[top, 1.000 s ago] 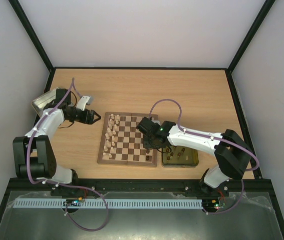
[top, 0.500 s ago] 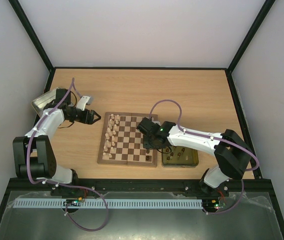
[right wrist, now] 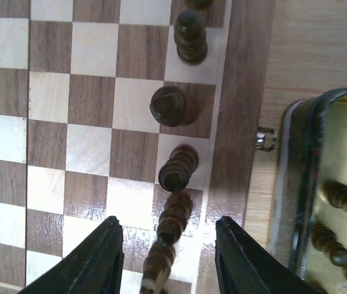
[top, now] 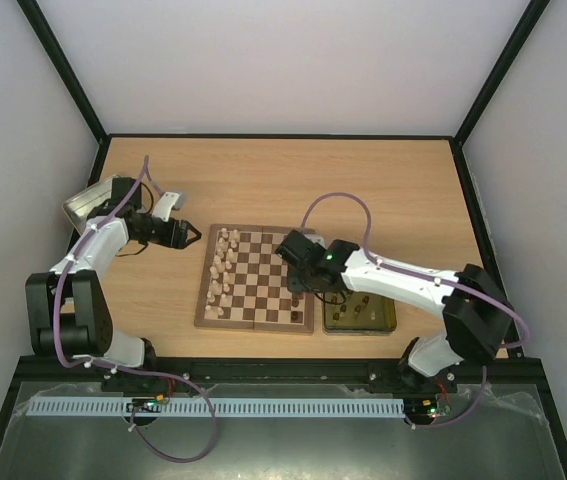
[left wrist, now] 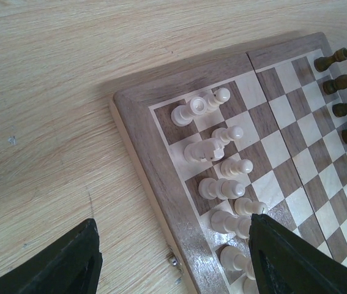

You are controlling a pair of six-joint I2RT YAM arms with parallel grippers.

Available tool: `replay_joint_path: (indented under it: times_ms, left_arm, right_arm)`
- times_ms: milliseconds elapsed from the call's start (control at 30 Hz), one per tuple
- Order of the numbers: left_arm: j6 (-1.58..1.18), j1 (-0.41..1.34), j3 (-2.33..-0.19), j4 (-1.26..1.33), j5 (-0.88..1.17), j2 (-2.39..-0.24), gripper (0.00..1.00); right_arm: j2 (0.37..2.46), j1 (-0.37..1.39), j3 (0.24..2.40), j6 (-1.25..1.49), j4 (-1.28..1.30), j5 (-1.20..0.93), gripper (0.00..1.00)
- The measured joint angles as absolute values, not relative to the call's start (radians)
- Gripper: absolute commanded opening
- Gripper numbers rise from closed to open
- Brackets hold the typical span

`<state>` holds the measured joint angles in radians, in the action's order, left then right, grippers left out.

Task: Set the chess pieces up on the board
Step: Adjust the chess piece on the chessboard, then pick up the chess piece from the storage box.

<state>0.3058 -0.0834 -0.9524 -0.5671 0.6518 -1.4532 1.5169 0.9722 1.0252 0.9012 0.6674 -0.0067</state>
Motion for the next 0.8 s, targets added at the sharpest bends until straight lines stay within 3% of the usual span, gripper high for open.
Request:
replay_joint_path:
  times_ms: [333,533,800]
  left_arm:
    - [0.305,-0.083,-0.948,-0.566,0.645,-1.454,0.68]
    - [0.305,-0.083,-0.947,-0.566,0.643,-1.457,0.68]
    - [0.305,-0.083,-0.934,-0.558,0.637,-1.457,0.68]
  right_arm:
    - [1.263,0.834,0.885,0.927,0.681,0.052,0.45]
    - [1.161,0.7,0.809,0.925,0.694,0.086,0.53]
    - [1.191,0.547,0.7,0.882,0.677,0.024,0.51]
